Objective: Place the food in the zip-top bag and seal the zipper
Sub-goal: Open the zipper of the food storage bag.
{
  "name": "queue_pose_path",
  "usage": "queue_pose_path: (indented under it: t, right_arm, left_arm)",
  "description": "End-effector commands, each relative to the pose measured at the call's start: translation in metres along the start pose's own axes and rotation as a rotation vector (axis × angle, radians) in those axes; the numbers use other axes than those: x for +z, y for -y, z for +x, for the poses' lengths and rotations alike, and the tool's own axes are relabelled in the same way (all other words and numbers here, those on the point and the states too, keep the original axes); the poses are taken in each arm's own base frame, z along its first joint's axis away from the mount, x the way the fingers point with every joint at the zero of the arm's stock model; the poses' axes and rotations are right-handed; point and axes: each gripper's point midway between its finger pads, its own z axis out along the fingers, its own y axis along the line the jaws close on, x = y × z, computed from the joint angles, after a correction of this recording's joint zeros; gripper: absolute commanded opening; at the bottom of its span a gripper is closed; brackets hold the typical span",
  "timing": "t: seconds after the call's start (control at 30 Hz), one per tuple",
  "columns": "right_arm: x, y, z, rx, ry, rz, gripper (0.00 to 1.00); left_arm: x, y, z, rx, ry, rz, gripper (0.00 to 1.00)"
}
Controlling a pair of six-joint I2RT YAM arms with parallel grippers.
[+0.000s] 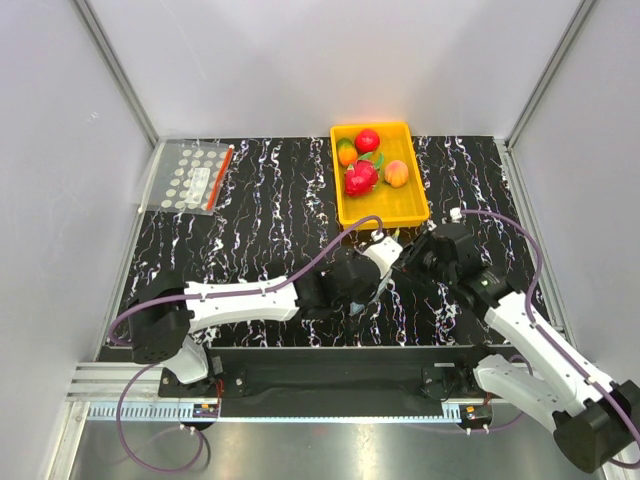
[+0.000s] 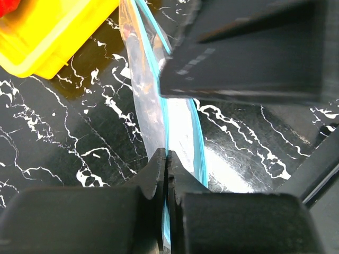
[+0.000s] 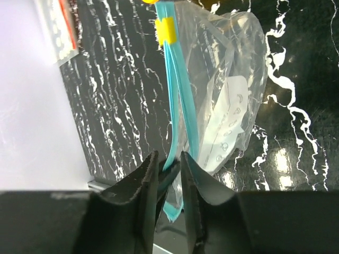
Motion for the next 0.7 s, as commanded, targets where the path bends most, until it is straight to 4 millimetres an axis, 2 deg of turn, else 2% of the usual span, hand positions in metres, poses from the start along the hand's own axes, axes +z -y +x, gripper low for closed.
queue_pose_path:
  t: [0.0,0.13,0.47,0.57,0.67]
  right_arm:
    - [-0.011,-0.011,0.0,-0.044,0.021,-0.084,0.29]
    - [-0.009,-0.01,0.005,-0.045,0.004,-0.109,0.13]
    - [0.004,-0.016,0.01,-0.037,-0.036,-0.122,0.06]
    - [0.01,-0.009,0.008,-0.027,-0.024,-0.077,0.01]
    - [0.017,0.008,0.006,0.01,-0.014,0.017,0.0]
  left_arm:
    - [-0.009,-0.008,-0.029,-0.055,0.076,-0.027,0.0]
    - [-0.013,-0.009,-0.035,-0.064,0.094,-0.02,0.0]
    - [-0.02,-0.009,-0.042,-0.058,0.116,-0.007,0.0]
    - [-0.022,-0.01,-0.043,-0.061,0.121,-0.009,0.0]
    - [-0.025,-0.018,-0.043,-0.054,0.124,-0.058,0.0]
